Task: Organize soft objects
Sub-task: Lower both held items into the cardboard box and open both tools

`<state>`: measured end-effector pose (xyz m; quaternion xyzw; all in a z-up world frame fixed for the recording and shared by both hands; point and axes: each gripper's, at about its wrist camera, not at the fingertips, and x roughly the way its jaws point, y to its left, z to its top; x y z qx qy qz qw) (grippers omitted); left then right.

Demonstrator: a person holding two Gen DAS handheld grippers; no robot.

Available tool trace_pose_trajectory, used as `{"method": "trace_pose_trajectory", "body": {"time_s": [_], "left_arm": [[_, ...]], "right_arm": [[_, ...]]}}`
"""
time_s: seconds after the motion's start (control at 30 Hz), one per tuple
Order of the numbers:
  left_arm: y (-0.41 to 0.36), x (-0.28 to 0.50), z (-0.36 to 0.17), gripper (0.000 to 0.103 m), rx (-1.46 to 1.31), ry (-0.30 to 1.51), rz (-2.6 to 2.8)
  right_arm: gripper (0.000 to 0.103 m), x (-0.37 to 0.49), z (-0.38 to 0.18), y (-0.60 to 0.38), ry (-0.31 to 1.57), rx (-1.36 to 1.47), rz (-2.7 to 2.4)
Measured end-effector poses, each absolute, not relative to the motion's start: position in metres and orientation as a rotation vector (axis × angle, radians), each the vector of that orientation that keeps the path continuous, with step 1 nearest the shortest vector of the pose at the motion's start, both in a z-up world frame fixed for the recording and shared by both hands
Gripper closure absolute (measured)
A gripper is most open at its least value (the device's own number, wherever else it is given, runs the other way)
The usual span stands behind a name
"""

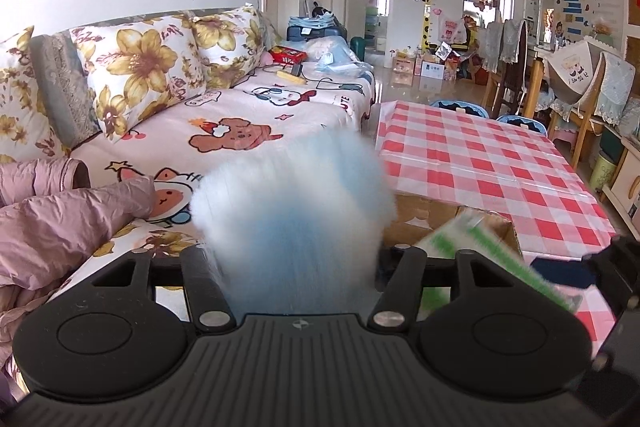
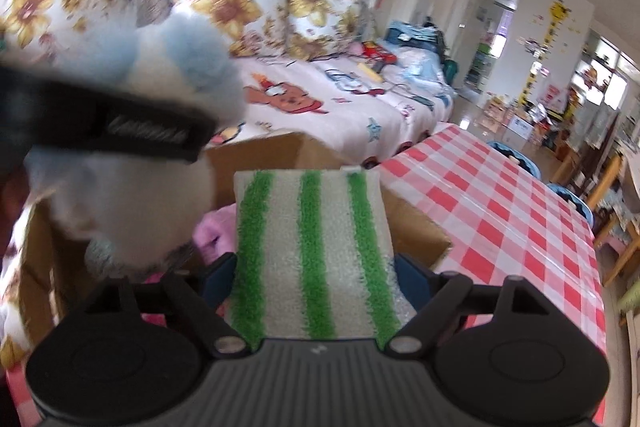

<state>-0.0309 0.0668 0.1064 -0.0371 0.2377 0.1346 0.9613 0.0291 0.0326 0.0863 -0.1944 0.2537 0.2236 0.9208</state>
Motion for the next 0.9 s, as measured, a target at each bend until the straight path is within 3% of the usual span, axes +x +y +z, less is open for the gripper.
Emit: {"method": "trace_pose_trajectory", "body": {"time_s": [0.07,0.23,0.9], "left_arm": [[0.067,-0.031,0.107,0.028,-0.082,0.486,0.274],[0.065,-0.033,0.111,0.011,-0.071,0.458,0.286],[0.055,-0.032,0.111,0.006,-0.044,0.417,0.232]], "right_arm": [[0.009,0.024,0.082,0.039,0.525,-0.441,0.478],[0.007,0.005,0.079,0.05,0.501,-0.544,0.533],[0.005,-0.017,0.096,0.006,0.437,-0.474,0.476]]}}
